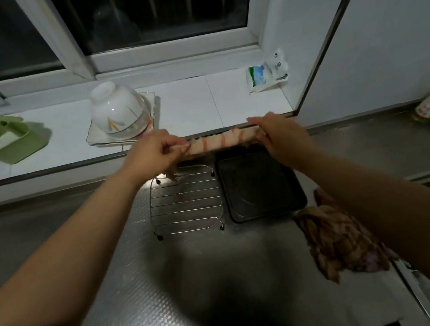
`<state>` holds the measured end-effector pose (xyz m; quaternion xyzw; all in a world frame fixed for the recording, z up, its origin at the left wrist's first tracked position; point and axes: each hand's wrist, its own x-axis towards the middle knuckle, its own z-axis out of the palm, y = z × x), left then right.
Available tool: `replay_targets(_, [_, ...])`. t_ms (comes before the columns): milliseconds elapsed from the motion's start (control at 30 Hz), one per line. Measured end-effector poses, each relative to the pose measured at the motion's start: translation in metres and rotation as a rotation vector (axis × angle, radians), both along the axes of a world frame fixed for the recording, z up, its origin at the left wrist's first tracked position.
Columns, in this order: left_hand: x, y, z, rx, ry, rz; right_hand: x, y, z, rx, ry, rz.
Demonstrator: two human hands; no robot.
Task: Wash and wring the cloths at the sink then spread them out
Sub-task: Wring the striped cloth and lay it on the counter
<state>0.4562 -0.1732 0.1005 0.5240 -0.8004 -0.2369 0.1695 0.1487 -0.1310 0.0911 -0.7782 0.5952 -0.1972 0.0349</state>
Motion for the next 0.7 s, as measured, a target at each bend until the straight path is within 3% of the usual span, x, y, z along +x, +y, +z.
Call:
replay_targets(67, [-0.001, 0.016, -0.044, -0.038, -0.232, -0.090, -0.004, 0.011, -0.044, 0.098, 0.137, 0.058])
replay_targets(233, [-0.004, 0.068, -0.134, 0.107, -0.374, -0.236, 0.005, 0.051, -0.126, 0.414, 0.258, 0.110])
replay_targets(467, [0.003, 0.084, -0.151, -0.080, -0.239, -0.170, -0.001, 0.068, -0.144, 0.286, 0.082, 0.108])
replay_targets(700, [0.016, 0.094, -0.159, -0.201, -0.293, -0.296, -0.026, 0.083, -0.138, 0.358, 0.258, 0.256])
